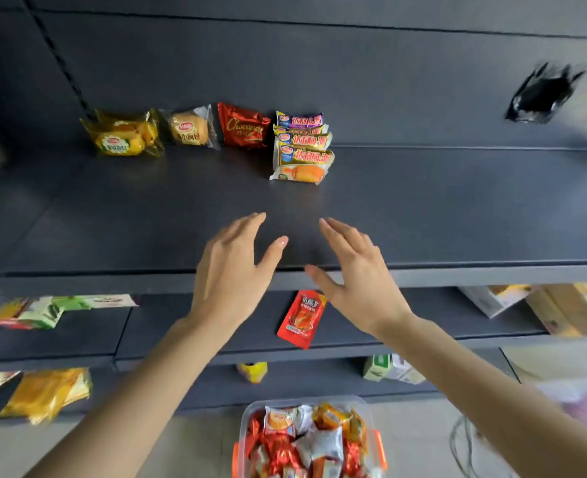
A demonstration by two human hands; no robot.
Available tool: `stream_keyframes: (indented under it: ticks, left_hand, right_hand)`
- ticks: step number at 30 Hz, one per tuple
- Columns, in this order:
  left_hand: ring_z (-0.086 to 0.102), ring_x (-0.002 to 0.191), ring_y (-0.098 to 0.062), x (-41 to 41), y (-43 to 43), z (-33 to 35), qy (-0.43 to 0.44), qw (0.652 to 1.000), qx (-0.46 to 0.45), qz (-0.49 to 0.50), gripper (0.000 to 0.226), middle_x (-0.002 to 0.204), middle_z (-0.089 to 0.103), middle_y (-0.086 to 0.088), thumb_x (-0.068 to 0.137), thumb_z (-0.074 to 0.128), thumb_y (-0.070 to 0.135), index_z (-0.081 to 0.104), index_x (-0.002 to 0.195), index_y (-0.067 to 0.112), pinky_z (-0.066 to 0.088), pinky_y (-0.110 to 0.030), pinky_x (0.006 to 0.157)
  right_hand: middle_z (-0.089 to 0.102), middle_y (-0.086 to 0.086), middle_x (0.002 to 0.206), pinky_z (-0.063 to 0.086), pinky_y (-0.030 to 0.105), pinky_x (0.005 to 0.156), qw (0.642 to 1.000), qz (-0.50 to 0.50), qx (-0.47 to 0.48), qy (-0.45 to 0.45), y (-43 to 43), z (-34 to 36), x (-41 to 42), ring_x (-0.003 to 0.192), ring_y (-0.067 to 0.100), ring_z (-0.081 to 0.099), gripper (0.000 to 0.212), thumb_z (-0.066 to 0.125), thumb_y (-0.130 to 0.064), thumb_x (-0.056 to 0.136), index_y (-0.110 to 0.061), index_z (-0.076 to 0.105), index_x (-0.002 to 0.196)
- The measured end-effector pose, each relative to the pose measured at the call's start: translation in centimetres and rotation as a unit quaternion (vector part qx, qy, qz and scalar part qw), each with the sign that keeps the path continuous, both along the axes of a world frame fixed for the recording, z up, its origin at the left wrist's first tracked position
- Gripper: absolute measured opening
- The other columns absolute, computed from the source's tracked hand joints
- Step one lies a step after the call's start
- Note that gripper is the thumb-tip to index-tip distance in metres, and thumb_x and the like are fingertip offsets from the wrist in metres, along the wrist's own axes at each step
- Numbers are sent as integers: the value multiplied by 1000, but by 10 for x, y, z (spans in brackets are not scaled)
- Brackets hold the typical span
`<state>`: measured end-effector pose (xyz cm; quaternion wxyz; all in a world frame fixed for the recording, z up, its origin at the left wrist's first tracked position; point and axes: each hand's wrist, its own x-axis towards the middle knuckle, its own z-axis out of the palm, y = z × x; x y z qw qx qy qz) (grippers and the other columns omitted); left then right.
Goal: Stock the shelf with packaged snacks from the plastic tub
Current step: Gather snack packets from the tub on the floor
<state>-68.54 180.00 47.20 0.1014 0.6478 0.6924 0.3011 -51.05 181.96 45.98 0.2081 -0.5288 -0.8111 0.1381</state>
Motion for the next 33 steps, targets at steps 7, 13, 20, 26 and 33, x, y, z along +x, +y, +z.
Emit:
stream_keyframes:
  ticks: [7, 13, 20, 26, 33]
  left_hand:
    - [58, 120, -29, -11, -107, -21, 216, 969, -18, -120, 66, 134, 57, -16, 92, 37, 49, 54, 132, 0, 36, -39, 105]
    - [44, 134, -32, -15, -132, -74, 294, 938, -110, -146, 82, 147, 42, -17, 90, 23, 63, 40, 143, 3, 32, -51, 110]
    - [32, 142, -29, -11, -142, -193, 299, 909, -245, -155, 88, 154, 29, -13, 87, 14, 70, 28, 149, 8, 23, -52, 115]
    - [12, 148, -23, 0, -154, -307, 244, 913, -296, -141, 99, 160, 7, -8, 77, -2, 75, 7, 153, 12, 7, -44, 119]
    - [13, 148, -24, -2, -170, -483, 194, 930, -280, -134, 95, 160, 9, -9, 80, 9, 70, 15, 153, 10, 8, -46, 119]
  right_hand:
    - [44, 9, 146, 27, 38, 112, 978, 90, 91, -165, -97, -16, 15, 134, 24, 43, 72, 35, -57, 92, -5, 44, 141]
    - [-2, 5, 161, 3, 51, 117, 952, 108, -109, -265, -119, -74, 33, 148, 23, 2, 93, 11, -80, 77, -28, -7, 152]
    - [-13, 6, 160, -2, 56, 115, 906, 71, -267, -321, -116, -170, 69, 148, 26, -5, 92, 28, -77, 83, -29, -14, 150]
    - [-12, 3, 160, 1, 55, 117, 874, 75, -344, -336, -122, -278, 98, 148, 26, -4, 92, 32, -74, 84, -29, -14, 150]
    - [-8, -1, 161, 1, 54, 118, 869, 109, -334, -347, -140, -453, 99, 148, 24, -2, 87, 31, -75, 85, -33, -5, 152]
